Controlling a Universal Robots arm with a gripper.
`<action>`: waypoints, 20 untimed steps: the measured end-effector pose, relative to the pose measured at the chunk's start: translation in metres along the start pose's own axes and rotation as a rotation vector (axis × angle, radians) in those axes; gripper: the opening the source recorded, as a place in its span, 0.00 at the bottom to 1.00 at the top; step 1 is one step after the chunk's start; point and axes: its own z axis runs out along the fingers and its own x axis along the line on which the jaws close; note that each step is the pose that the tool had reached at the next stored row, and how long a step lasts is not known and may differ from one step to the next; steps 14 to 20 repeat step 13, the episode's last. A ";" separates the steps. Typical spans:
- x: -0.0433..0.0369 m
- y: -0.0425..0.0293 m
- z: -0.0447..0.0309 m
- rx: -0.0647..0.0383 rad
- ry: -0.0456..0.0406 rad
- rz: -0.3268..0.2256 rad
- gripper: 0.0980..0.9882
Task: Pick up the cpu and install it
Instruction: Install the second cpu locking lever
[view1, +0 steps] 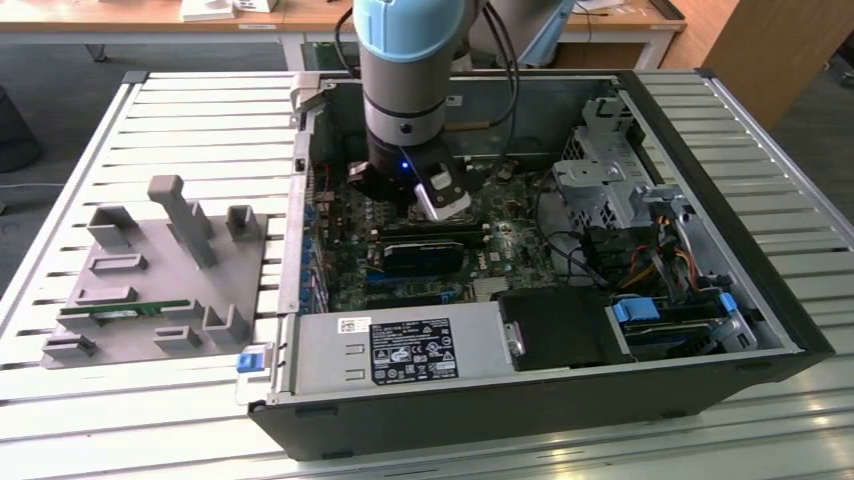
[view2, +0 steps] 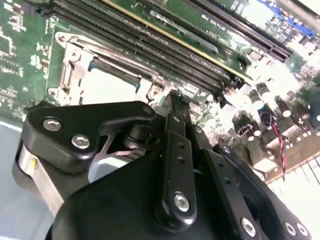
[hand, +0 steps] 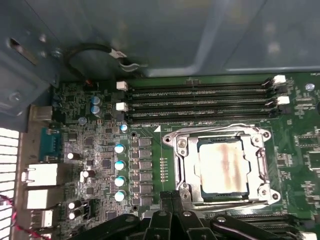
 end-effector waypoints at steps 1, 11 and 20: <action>0.0000 0.0004 -0.0020 0.000 0.0000 0.000 0.01; 0.0000 0.0049 -0.0220 0.000 0.0001 0.000 0.01; 0.0000 0.0054 -0.0243 0.000 0.0000 0.000 0.01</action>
